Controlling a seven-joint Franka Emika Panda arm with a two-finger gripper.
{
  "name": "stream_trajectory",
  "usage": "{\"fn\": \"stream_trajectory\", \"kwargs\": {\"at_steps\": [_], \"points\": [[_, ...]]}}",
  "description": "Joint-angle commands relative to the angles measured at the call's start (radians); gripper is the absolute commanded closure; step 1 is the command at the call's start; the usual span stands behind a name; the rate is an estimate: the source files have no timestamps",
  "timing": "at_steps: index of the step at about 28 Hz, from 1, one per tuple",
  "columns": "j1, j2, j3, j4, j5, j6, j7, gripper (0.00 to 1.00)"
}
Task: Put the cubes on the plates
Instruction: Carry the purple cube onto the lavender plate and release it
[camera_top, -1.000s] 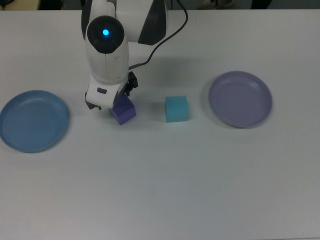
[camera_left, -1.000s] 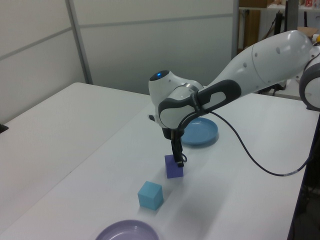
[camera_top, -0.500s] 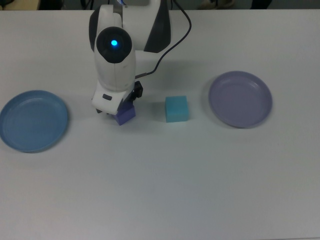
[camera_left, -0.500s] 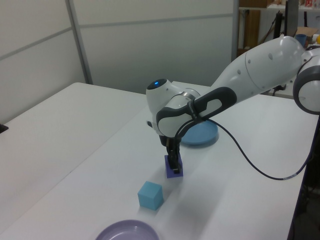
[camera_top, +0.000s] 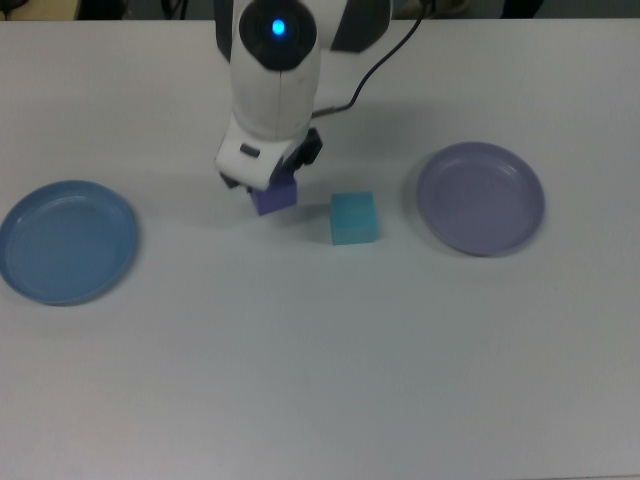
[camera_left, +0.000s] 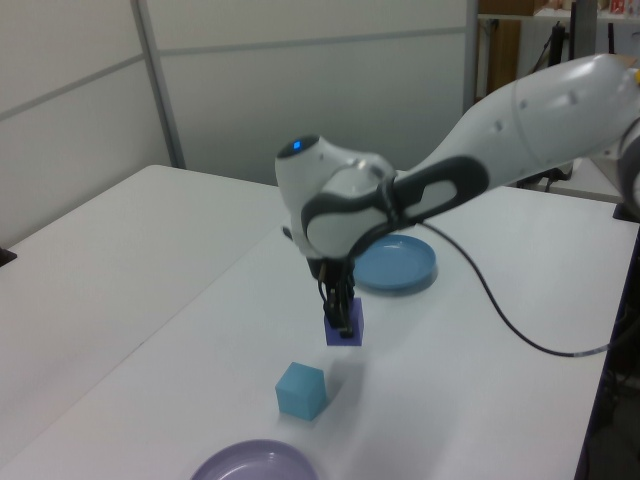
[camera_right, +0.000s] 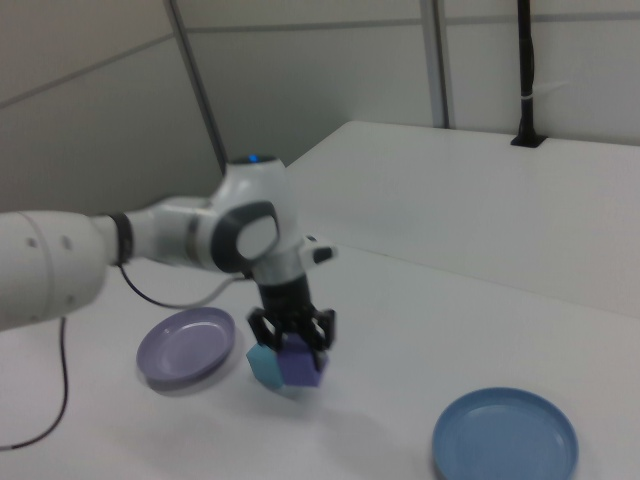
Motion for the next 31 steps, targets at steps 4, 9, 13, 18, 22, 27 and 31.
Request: {"fn": "stream_trajectory", "kwargs": {"at_steps": [4,9,13,18,22,27,31], "points": [[0.149,-0.149,0.003,-0.021,0.1,-0.091,0.224,0.81],[0.283,-0.112,0.006,-0.02,0.091,0.027,0.49,0.81],[0.369,-0.063,0.006,-0.009,0.065,0.097,0.639,0.81],[0.439,0.014,0.006,0.015,-0.022,0.199,0.794,0.81],[0.461,0.076,0.006,0.035,-0.068,0.215,0.861,0.8],[0.473,0.106,0.006,0.037,-0.08,0.221,0.863,0.75],[0.485,0.11,0.006,0.037,-0.096,0.219,0.859,0.63]]}}
